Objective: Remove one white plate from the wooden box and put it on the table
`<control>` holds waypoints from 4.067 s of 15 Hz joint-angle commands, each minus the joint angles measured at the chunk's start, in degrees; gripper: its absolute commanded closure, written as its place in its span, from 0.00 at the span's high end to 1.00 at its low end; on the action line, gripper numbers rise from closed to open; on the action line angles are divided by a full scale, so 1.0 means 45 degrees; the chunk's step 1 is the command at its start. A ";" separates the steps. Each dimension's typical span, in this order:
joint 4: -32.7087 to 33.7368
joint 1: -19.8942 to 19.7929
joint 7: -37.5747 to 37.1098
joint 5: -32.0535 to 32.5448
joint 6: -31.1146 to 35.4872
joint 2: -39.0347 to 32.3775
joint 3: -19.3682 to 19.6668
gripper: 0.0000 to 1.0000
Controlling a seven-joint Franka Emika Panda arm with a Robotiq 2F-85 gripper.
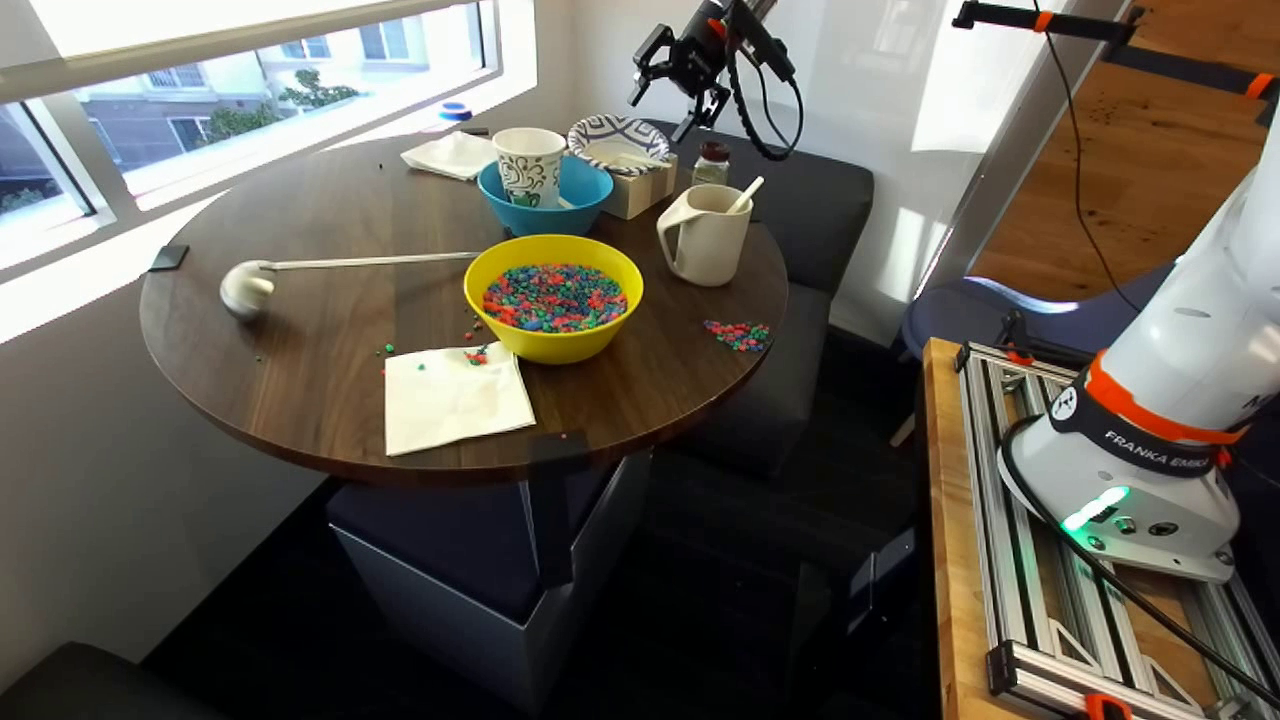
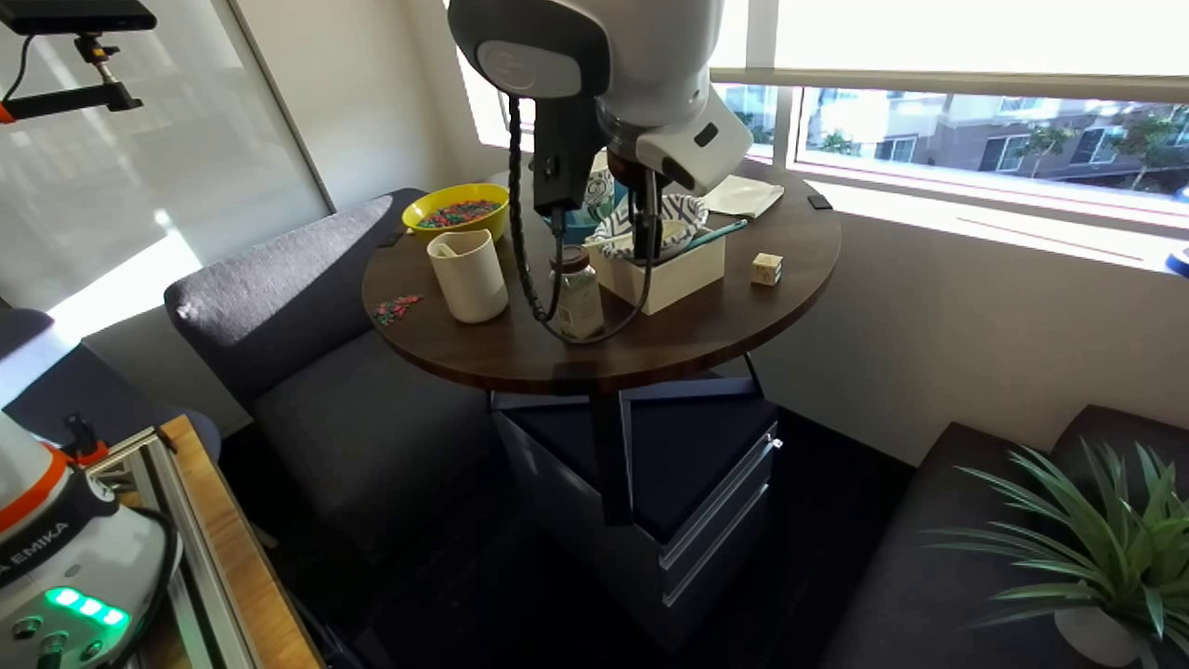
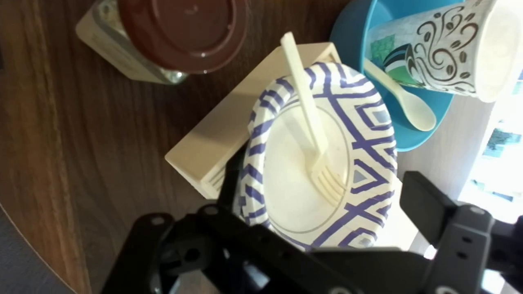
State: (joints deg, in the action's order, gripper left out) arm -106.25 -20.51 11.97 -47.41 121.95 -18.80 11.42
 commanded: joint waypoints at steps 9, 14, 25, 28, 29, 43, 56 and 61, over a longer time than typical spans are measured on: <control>-0.0209 0.0049 0.1696 -0.0885 0.1758 -0.0202 -0.0283 1.00; -0.0621 0.0198 0.2092 -0.0674 0.2040 -0.0215 -0.0468 0.62; -0.0802 0.0468 0.2149 -0.0401 0.4165 -0.0462 -0.0652 0.03; -0.0670 0.0501 0.1742 -0.0164 0.4276 -0.0445 -0.0632 0.03; -0.0408 0.0461 0.1177 0.0273 0.3642 -0.0422 -0.0475 0.03; 0.6667 0.0876 -0.5281 0.6276 -0.8238 -0.2574 -0.0369 0.03; 1.4550 -0.1121 -0.9527 0.4327 -1.2325 -0.7238 -0.0595 0.03; 1.6188 -0.1934 -1.0761 0.2775 -1.3340 -0.7737 -0.1096 0.03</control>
State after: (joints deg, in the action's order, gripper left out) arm -40.27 -27.17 -31.83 -30.88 65.20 -50.51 8.70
